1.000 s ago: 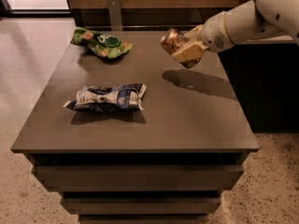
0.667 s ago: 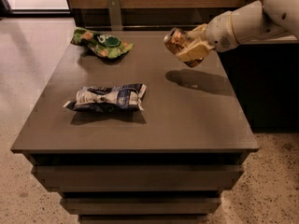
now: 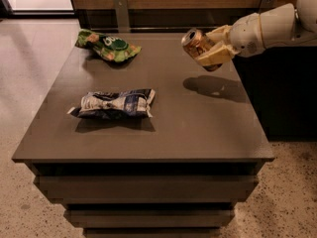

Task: Place orange can upright

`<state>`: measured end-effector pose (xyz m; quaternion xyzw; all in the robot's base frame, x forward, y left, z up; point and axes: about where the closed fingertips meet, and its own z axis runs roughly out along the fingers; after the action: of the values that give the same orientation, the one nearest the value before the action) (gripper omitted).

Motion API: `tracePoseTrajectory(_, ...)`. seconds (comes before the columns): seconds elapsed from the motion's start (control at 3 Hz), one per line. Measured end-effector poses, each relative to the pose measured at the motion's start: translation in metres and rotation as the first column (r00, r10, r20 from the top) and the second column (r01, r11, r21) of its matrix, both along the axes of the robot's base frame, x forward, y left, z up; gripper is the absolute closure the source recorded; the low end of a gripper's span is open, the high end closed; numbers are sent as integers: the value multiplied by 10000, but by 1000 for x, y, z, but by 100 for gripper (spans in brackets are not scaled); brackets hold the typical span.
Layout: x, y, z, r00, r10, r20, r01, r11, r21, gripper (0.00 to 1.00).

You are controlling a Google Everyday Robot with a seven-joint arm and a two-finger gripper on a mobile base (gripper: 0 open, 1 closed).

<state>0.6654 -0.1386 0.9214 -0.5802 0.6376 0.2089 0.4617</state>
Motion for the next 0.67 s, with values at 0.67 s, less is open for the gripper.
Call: tracePoseTrajectory(0.67,-25,9,-5,9968,531,593,-600,9908,1211,100)
